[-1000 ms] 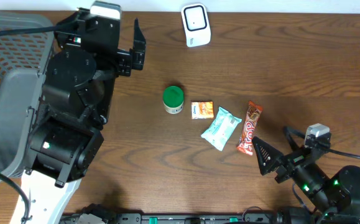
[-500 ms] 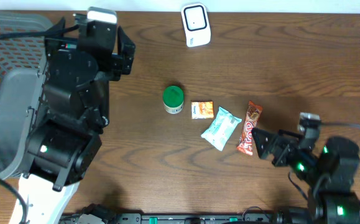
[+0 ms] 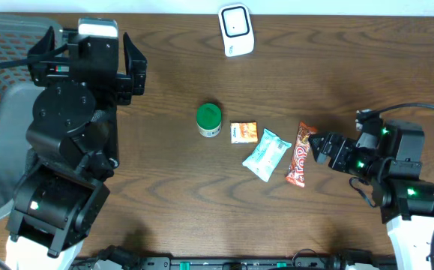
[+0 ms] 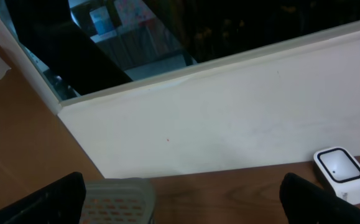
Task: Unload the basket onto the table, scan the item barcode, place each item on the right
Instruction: 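Lower the right gripper over the chocolate bar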
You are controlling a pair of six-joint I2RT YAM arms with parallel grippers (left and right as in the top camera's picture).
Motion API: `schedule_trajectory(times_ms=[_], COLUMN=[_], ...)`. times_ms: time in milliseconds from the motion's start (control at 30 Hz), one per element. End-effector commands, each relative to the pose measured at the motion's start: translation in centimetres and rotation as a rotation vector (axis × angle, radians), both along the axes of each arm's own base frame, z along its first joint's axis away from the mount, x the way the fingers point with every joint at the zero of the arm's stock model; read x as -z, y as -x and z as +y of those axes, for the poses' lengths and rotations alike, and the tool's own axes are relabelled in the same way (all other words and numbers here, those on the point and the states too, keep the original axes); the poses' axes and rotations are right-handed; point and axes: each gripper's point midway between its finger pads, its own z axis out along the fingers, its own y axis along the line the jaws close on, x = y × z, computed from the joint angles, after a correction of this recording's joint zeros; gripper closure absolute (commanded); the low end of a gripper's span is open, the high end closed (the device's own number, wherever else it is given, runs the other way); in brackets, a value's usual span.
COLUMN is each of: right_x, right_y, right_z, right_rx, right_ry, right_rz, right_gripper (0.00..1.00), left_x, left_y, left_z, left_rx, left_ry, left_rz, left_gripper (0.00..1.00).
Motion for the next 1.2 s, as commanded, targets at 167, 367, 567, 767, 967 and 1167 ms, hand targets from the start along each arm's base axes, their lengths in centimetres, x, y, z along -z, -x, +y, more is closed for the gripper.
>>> schedule_trajectory(times_ms=[167,367,567,767,967,1167], right_x=[0.9,2.0,5.1,6.3,8.0,9.7], right_y=[0.6,0.8,0.7,1.5,1.7,1.2], right_z=[-2.4,-3.1,-2.2,2.2,2.2,1.6], right_rx=[0.069,0.074,0.032,-0.121,-0.082,-0.029], right_ry=[0.141,0.184,0.143,-0.005,0.072,0.107], right_rz=[0.051,0.098,0.223,0.303,0.368,0.422], right_gripper=[0.29,0.8,0.99,0.99,0.99,0.99], left_x=[-2.0,-2.2,-2.1,-2.1,-2.0,-2.0], left_y=[0.5,0.5,0.5,0.5,0.5,0.5], left_z=[0.6,0.6,0.6,0.6,0.6,0.6], left_rx=[-0.02,-0.02,-0.02,-0.02,-0.02,-0.02], left_ry=[0.011,0.014,0.014,0.013,0.01,0.01], left_rz=[-0.056,-0.064,-0.063,-0.063,-0.056,-0.056], left_gripper=[0.0,0.0,0.0,0.0,0.0,0.0])
